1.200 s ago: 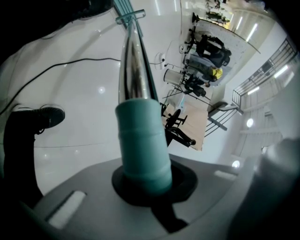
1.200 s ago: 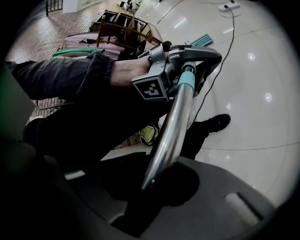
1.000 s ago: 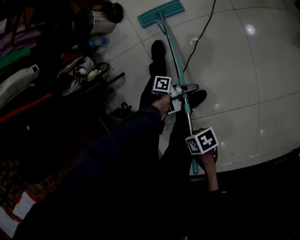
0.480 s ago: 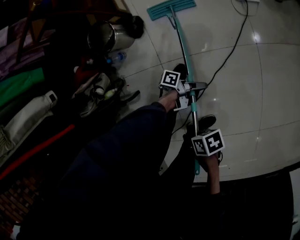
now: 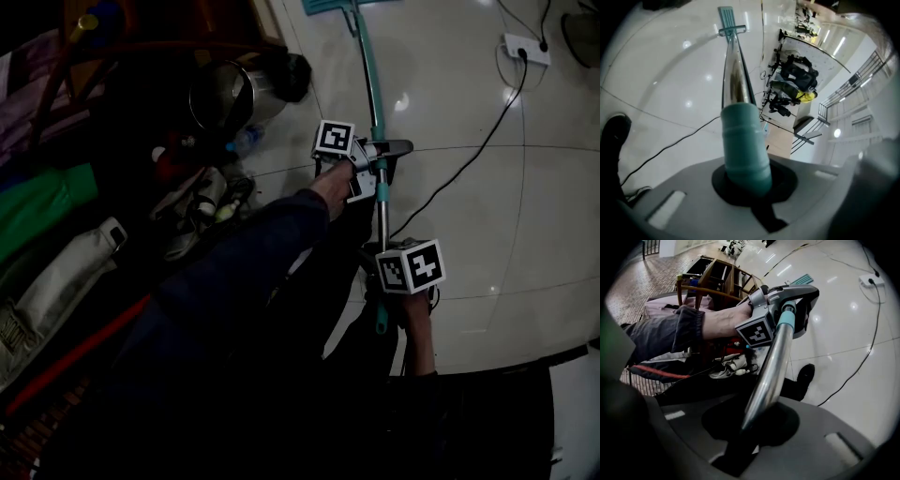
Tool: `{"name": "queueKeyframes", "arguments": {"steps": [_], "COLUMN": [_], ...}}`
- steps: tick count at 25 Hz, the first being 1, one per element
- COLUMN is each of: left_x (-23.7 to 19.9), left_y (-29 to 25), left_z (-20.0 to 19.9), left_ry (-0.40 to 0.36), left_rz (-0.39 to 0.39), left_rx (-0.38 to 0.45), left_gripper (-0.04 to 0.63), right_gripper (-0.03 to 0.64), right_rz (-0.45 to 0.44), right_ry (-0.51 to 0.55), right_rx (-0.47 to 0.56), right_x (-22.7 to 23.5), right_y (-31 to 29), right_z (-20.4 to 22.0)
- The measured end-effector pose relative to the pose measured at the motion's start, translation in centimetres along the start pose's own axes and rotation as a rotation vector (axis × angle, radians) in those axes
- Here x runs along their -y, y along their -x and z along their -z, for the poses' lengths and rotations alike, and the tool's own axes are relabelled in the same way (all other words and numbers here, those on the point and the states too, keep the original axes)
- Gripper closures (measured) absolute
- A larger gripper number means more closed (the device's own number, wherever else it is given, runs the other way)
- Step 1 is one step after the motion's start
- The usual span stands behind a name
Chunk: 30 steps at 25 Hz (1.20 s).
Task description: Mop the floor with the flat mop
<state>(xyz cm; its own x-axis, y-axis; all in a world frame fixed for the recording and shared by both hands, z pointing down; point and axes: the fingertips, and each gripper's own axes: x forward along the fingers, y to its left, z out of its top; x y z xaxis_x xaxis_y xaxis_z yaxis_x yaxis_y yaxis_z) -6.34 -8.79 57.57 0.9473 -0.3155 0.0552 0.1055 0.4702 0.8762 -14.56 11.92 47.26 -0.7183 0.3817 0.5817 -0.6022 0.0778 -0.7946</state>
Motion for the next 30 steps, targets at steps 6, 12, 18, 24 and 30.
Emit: {"name": "queueKeyframes", "arguments": {"steps": [6, 12, 18, 24, 30], "left_x": [1.6, 1.7, -0.3, -4.4, -9.7], "left_y": [-0.3, -0.1, 0.4, 1.0, 1.1], "left_z": [-3.9, -1.9, 5.8, 17.0, 28.9], "left_ry": [-0.026, -0.07, -0.088, -0.057, -0.072], "left_rz": [-0.001, 0.0, -0.028, -0.082, -0.093], "left_rx": [0.002, -0.004, -0.009, 0.003, 0.005], "left_gripper": [0.594, 0.592, 0.594, 0.594, 0.592], "right_gripper": [0.531, 0.531, 0.531, 0.531, 0.531], "right_rz": [0.021, 0.046, 0.01, 0.0, 0.031], "right_ry": [-0.004, 0.024, 0.023, 0.041, 0.089], "right_rx": [-0.01, -0.026, -0.007, -0.014, -0.057], "right_x": [0.8, 0.7, -0.6, -0.8, 0.4], "right_y": [0.6, 0.9, 1.0, 0.6, 0.0], "right_z": [-3.4, -1.1, 6.8, 18.4, 31.5]}}
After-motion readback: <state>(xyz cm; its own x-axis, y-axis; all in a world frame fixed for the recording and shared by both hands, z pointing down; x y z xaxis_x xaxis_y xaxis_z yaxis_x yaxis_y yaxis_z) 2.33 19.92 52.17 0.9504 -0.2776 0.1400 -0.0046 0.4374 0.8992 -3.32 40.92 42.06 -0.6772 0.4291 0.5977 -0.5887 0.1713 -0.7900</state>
